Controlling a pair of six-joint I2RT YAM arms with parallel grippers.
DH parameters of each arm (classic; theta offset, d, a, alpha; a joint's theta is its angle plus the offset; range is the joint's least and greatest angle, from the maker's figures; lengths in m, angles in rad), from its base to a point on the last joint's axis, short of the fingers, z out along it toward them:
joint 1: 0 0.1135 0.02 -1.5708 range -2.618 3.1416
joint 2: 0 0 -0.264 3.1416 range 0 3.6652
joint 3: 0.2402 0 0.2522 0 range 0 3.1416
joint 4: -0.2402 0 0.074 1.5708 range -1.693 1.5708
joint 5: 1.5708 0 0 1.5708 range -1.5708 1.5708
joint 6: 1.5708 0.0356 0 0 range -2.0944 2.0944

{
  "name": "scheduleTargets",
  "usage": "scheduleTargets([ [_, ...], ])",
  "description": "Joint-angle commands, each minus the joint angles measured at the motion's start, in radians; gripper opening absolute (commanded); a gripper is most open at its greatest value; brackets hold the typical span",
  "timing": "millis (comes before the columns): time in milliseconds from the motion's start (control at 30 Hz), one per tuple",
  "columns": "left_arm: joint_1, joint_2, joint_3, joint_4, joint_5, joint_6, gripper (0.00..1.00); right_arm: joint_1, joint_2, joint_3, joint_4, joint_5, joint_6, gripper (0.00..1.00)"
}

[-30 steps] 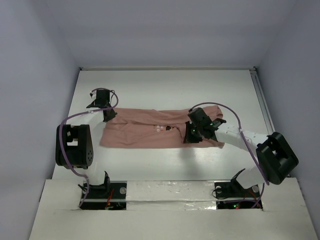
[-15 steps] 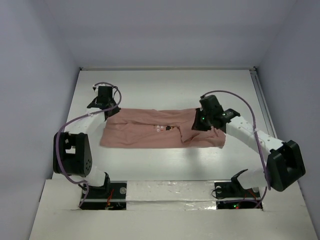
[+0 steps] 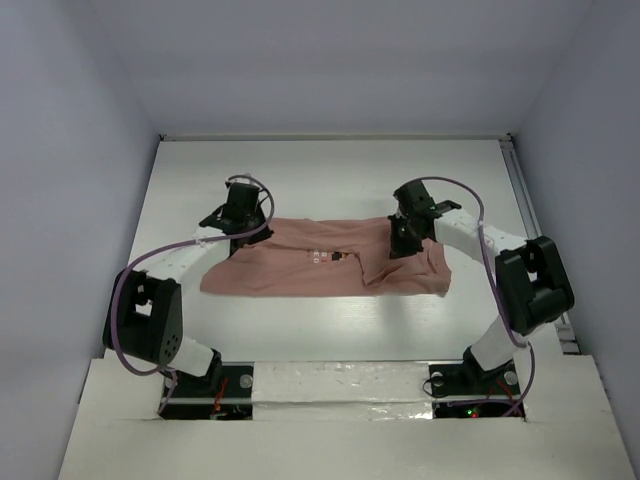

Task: Fold and stack the t-shirts
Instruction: Fold the tshirt

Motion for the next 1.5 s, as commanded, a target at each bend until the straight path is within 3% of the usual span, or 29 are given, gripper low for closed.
scheduleTargets([
  [0,-0.014,-0.024,-0.029,0.040,0.024,-0.021,0.09,0.003,-0.044,-0.018,-0.037,-0.028,-0.056,0.02],
  [433,-0.014,0.021,-0.046,0.088,0.044,-0.017,0.08,0.003,-0.359,-0.254,-0.193,-0.031,0.042,0.00],
  [600,-0.023,0.026,-0.033,0.091,0.053,-0.012,0.08,0.003,-0.451,-0.259,-0.244,-0.074,0.090,0.00],
  [767,-0.041,0.004,-0.029,0.085,0.051,-0.001,0.08,-0.008,-0.453,-0.172,-0.224,0.064,0.118,0.00],
  [900,-0.041,0.009,-0.033,0.085,0.038,0.006,0.08,-0.055,-0.345,-0.107,-0.047,0.080,0.116,0.00],
  [1000,-0.041,0.024,-0.026,0.078,0.031,0.014,0.08,-0.068,-0.249,-0.083,-0.015,0.098,0.118,0.00],
  [1100,-0.026,0.041,-0.018,0.075,0.021,0.015,0.08,-0.068,-0.212,-0.128,-0.008,0.087,0.168,0.00],
  [1367,0.103,0.085,0.037,0.069,0.044,0.011,0.11,-0.068,-0.382,-0.383,-0.060,0.165,0.363,0.00],
  [1467,0.159,0.107,0.062,0.071,0.076,-0.003,0.20,-0.088,-0.402,-0.367,-0.049,0.179,0.366,0.00],
])
